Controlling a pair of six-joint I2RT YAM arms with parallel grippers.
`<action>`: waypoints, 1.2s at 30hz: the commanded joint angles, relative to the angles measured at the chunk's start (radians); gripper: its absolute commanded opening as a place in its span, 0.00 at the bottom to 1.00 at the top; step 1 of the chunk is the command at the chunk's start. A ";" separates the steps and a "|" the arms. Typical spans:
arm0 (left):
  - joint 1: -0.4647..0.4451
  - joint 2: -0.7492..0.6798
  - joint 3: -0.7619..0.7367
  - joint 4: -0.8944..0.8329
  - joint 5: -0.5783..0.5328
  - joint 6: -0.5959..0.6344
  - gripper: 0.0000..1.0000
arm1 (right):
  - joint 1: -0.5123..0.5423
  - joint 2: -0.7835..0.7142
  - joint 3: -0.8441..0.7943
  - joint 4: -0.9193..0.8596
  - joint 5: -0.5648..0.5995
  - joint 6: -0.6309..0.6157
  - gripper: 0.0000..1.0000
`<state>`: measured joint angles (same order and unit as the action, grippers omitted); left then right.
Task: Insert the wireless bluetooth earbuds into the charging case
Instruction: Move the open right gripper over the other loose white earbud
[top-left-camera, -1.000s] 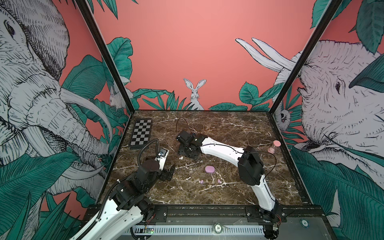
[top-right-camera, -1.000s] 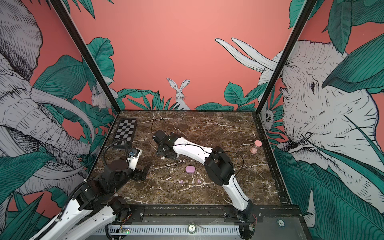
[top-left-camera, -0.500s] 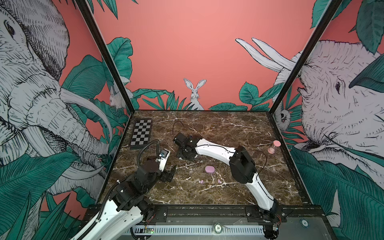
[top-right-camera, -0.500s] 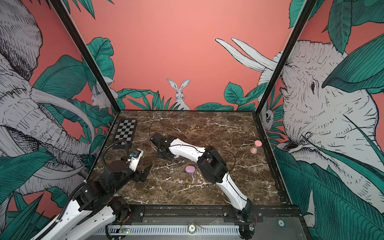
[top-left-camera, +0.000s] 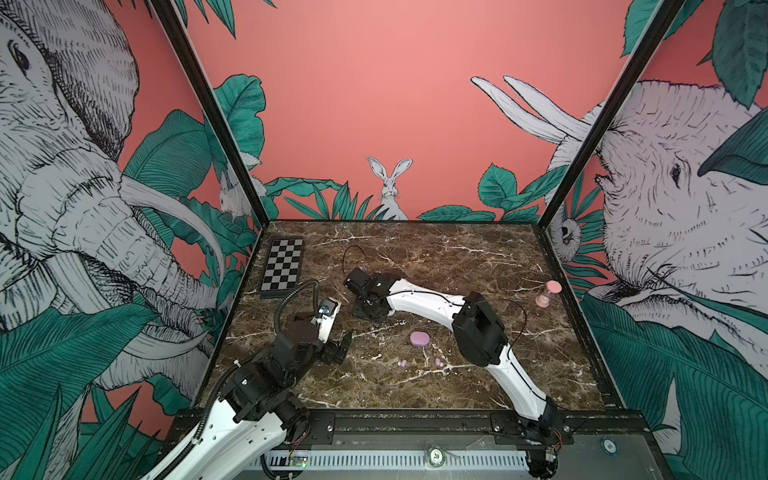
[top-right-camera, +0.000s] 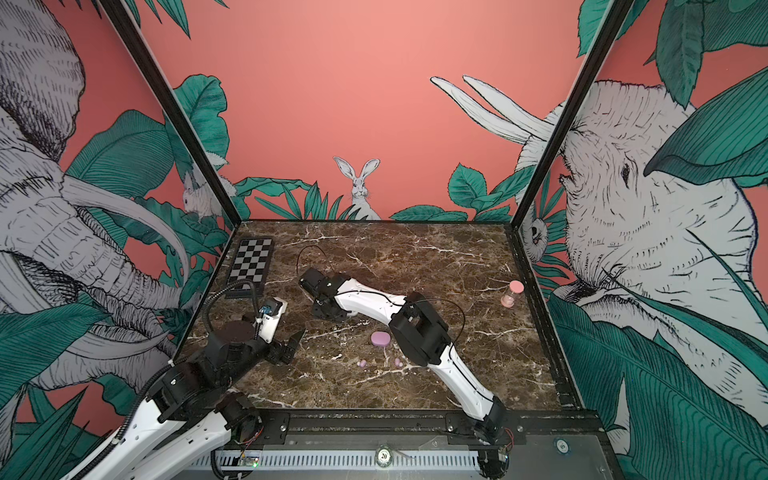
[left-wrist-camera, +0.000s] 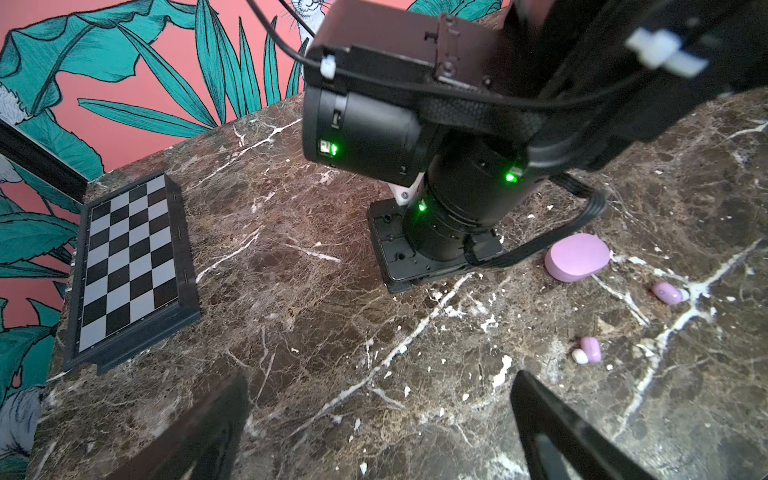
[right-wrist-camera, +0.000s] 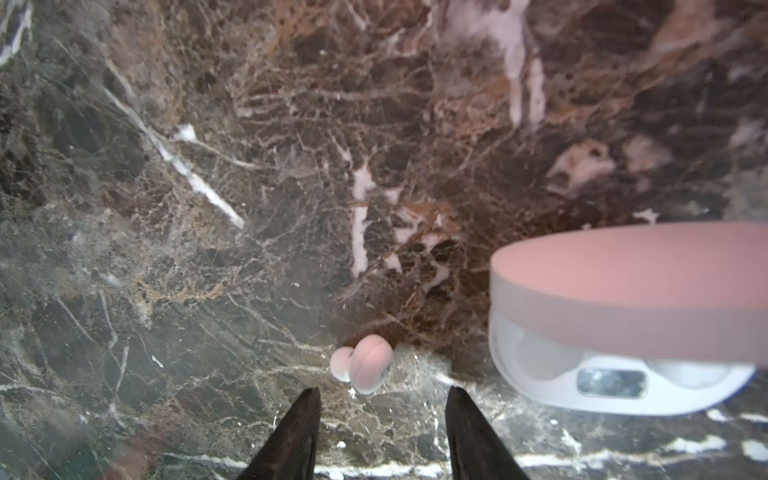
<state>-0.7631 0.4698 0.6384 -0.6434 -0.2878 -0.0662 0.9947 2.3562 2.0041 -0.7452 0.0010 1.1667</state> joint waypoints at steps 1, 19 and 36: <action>-0.004 -0.007 -0.014 0.016 -0.001 0.009 0.99 | 0.007 0.027 0.031 -0.013 0.022 -0.004 0.46; -0.002 0.000 -0.016 0.018 0.001 0.014 0.99 | -0.002 0.049 0.026 0.014 0.025 0.000 0.40; -0.004 0.004 -0.017 0.021 0.001 0.018 0.99 | -0.014 0.061 0.007 0.051 0.001 0.008 0.36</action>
<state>-0.7631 0.4706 0.6331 -0.6369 -0.2874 -0.0582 0.9874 2.3913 2.0151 -0.7059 0.0021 1.1679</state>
